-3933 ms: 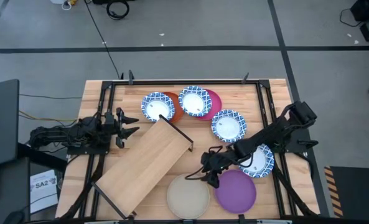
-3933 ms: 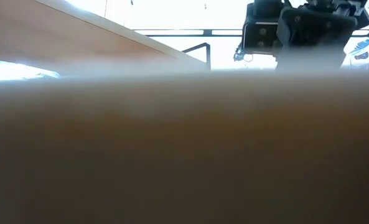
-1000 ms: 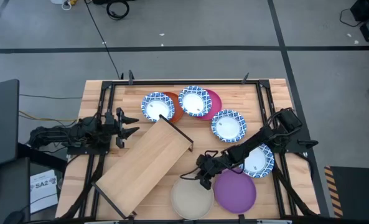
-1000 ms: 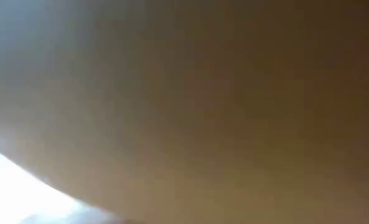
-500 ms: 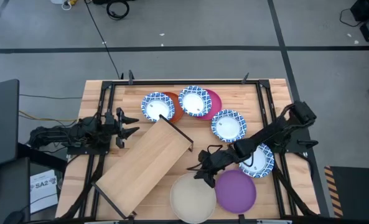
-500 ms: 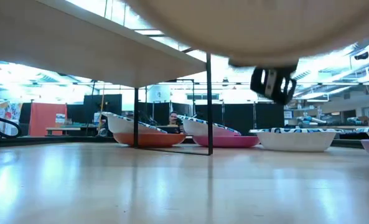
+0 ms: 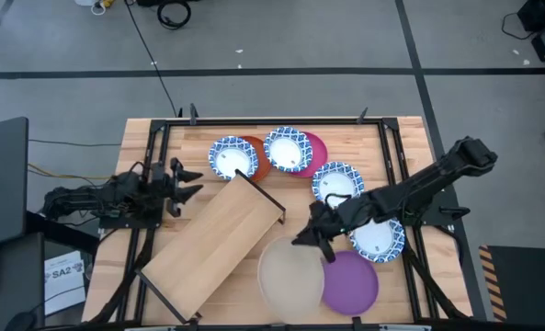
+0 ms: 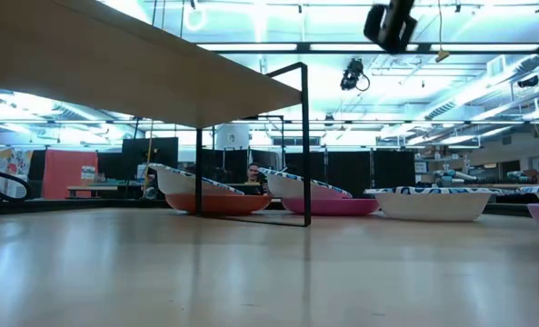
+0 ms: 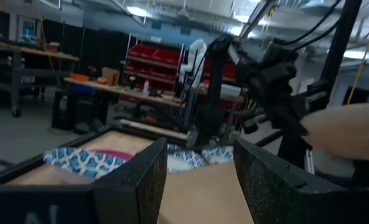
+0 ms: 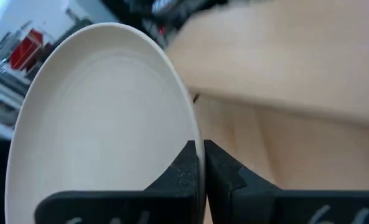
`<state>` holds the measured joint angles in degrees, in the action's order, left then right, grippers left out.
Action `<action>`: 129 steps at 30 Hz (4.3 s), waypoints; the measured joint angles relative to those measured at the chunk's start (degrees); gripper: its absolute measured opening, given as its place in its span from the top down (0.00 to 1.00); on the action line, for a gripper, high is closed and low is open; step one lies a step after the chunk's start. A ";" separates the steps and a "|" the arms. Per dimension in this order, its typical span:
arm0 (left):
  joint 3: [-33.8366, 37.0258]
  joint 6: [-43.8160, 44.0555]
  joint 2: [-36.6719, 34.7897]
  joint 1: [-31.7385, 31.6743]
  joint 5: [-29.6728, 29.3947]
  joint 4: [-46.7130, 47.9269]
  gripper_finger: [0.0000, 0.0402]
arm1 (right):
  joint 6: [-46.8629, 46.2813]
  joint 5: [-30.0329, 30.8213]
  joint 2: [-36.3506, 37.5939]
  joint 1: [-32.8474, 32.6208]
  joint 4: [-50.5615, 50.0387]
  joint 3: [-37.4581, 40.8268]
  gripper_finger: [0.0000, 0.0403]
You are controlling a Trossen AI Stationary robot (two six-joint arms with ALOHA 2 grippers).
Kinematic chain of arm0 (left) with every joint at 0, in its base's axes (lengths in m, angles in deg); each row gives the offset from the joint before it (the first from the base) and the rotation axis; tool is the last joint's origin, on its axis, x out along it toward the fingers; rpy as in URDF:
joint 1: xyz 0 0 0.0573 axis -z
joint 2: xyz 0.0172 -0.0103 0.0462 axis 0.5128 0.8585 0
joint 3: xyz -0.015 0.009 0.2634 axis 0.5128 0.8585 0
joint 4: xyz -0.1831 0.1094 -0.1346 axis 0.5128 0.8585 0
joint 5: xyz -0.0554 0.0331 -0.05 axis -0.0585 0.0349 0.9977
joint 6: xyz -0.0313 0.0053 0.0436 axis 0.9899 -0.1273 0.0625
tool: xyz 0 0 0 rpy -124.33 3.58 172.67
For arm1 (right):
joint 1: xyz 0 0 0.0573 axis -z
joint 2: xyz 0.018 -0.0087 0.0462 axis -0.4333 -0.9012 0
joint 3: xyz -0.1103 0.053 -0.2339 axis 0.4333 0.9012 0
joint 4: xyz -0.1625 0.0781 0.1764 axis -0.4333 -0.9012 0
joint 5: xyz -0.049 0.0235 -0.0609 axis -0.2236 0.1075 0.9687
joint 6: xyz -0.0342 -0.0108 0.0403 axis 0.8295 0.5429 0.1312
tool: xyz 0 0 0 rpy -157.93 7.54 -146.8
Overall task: Place and stack plates onto a shelf
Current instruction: Put the light brown plate on the shelf
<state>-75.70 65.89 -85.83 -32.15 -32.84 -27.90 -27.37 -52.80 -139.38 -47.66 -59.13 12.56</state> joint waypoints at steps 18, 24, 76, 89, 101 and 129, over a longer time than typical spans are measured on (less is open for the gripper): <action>-2.99 -5.87 0.55 0.00 -4.41 -8.31 0.52 | 15.02 27.14 5.56 13.01 4.25 -0.02 0.96; -7.73 -12.22 5.53 0.00 -7.73 -7.93 0.52 | 25.10 36.15 4.10 19.07 12.79 -0.04 0.96; -56.91 -27.42 75.23 -2.78 -51.35 -7.87 0.62 | 35.89 40.71 -2.61 27.04 30.81 -0.04 0.96; -56.91 -27.39 75.23 -2.76 -50.86 -7.83 0.91 | 35.87 40.44 -2.59 27.06 30.84 -0.04 0.95; -56.91 -27.40 75.17 -2.60 -49.86 -8.36 0.96 | 35.78 39.52 -2.52 27.06 30.77 -0.04 0.87; -56.84 -28.94 62.18 10.61 -58.30 6.79 0.96 | 37.38 39.51 13.31 18.84 11.79 -0.04 0.49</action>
<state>-132.54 36.95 -23.65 -21.54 -91.14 -21.10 10.02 -13.29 -126.07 -28.83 -47.34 12.52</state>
